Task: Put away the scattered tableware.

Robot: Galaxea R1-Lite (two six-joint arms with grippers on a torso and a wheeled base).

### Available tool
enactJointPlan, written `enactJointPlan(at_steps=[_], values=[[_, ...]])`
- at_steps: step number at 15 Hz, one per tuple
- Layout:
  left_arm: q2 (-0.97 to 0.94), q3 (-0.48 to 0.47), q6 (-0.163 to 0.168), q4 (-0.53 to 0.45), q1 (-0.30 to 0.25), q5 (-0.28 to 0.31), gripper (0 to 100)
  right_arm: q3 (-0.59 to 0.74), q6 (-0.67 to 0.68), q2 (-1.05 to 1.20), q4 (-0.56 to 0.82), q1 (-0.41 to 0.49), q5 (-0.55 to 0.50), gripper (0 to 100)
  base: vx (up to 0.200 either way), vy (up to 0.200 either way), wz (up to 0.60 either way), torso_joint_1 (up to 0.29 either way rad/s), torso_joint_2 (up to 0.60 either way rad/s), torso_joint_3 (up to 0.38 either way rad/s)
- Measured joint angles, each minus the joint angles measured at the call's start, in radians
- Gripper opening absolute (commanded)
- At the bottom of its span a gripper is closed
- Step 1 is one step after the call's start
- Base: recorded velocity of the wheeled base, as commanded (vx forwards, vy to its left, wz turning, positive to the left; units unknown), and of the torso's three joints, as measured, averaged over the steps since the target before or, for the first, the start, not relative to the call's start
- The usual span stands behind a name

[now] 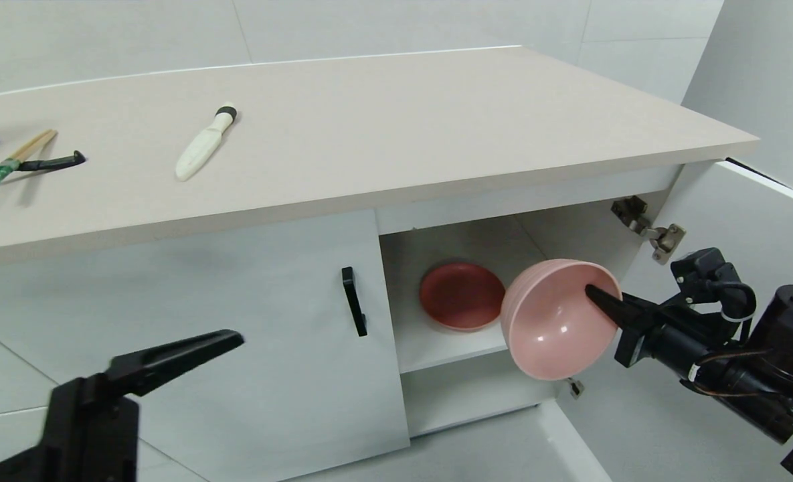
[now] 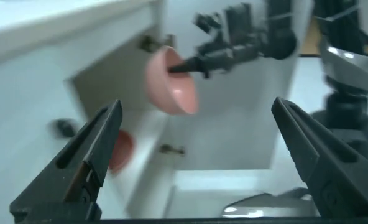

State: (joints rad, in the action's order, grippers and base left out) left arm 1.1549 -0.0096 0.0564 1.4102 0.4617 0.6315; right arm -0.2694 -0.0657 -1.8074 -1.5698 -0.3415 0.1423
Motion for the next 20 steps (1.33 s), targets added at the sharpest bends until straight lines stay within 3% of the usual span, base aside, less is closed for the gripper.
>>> enactJointPlan(at_steps=[2,5,7,8,9,11,12,13,14,16,18,20], values=[[-0.21,0.004,-0.012,-0.187,-0.109,-0.002,100,0.001,0.0,-0.016,0.0,-0.001,-0.001,0,0.0,0.0,0.0,0.0,0.0,0.0],[-0.597,0.008,-0.056,-0.542,-0.303,-0.012,100,-0.001,0.0,-0.051,0.0,-0.001,-0.001,0,0.0,0.0,0.0,0.0,0.0,0.0],[-0.836,0.008,-0.077,-0.714,-0.422,-0.102,100,0.001,0.0,-0.069,0.0,-0.001,-0.002,0,0.0,0.0,0.0,0.0,0.0,0.0],[-0.909,0.008,-0.064,-0.818,-0.467,-0.164,100,0.003,0.0,-0.07,0.0,-0.001,-0.001,0,0.0,0.0,0.0,0.0,0.0,0.0],[-0.967,0.01,-0.014,-0.962,-0.509,-0.265,100,0.01,0.0,-0.07,0.0,0.001,-0.001,0,0.0,0.0,0.0,0.0,0.0,0.0],[-1.025,0.01,0.122,-1.233,-0.552,-0.547,100,0.018,0.0,-0.076,0.0,0.0,-0.001,0,0.0,0.0,0.0,0.0,0.0,0.0],[-1.04,0.01,0.154,-1.332,-0.564,-0.634,100,0.021,0.0,-0.084,0.0,0.0,-0.001,0,0.0,0.0,0.0,0.0,0.0,0.0],[-1.05,0.009,0.141,-1.347,-0.571,-0.649,100,0.021,0.0,-0.096,0.0,0.0,-0.002,0,0.0,0.0,0.0,0.0,0.0,0.0],[-1.056,0.009,0.108,-1.359,-0.575,-0.649,100,0.013,0.0,-0.112,0.0,0.0,-0.001,0,0.0,0.0,0.0,0.0,0.0,0.0],[-1.063,0.01,0.038,-1.361,-0.579,-0.593,100,-0.013,0.002,-0.15,0.0,0.001,-0.001,0,0.0,0.0,0.0,0.0,0.0,0.0],[-1.066,0.01,0.028,-1.361,-0.578,-0.512,100,-0.053,0.004,-0.188,-0.001,0.001,-0.001,0,0.0,0.0,0.0,0.0,0.0,0.0],[-1.069,0.01,0.039,-1.361,-0.548,-0.55,100,-0.075,0.008,-0.224,-0.001,0.007,-0.001,0,0.0,0.0,0.0,0.0,0.0,0.0]])
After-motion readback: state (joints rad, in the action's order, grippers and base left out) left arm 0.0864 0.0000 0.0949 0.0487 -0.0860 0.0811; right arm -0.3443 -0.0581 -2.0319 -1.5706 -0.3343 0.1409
